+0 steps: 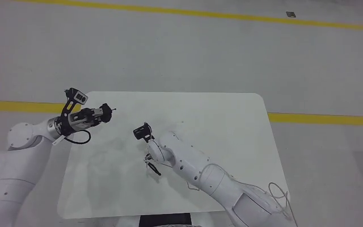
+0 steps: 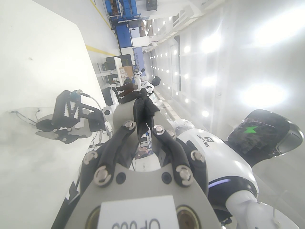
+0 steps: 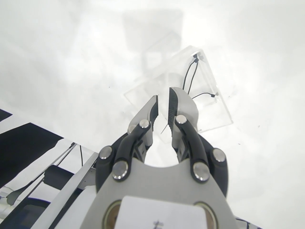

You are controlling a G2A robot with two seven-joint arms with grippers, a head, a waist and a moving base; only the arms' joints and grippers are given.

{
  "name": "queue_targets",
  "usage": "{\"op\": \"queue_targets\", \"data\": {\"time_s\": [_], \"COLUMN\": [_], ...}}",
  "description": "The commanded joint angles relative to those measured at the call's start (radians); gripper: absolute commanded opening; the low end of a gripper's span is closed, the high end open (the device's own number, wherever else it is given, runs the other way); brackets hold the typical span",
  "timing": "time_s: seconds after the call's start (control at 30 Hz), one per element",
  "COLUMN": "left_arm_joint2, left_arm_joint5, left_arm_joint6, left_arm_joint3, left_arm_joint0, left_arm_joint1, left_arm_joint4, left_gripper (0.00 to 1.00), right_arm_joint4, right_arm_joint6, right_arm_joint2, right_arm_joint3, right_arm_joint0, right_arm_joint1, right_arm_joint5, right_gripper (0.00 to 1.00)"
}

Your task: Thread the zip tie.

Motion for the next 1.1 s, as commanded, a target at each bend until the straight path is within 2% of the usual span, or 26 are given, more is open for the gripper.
{"op": "queue_targets", "data": {"time_s": [0.0,0.53,1.07], "left_arm_joint2": [0.000,0.000,0.000], "left_arm_joint5": [0.000,0.000,0.000], "left_arm_joint6": [0.000,0.000,0.000], "left_arm_joint3": [0.000,0.000,0.000], "left_arm_joint0": [0.000,0.000,0.000], "left_arm_joint1": [0.000,0.000,0.000], "left_arm_joint4": [0.000,0.000,0.000], "left_gripper": [0.00,0.00,0.00], "right_arm_joint4": [-0.012,-0.132,-0.170], "right_arm_joint6": [-0.001,0.006,-0.002], "right_arm_joint2": [0.001,0.062,0.092], "right_arm_joint3": [0.012,0.103,0.192], "right_arm_joint0": [0.000,-0.021,-0.014], "right_arm_joint1": [-0.008,-0.072,-0.114], "right_arm_joint5": [0.000,0.000,0.000], "right_gripper": [0.14,0.14,0.12]}}
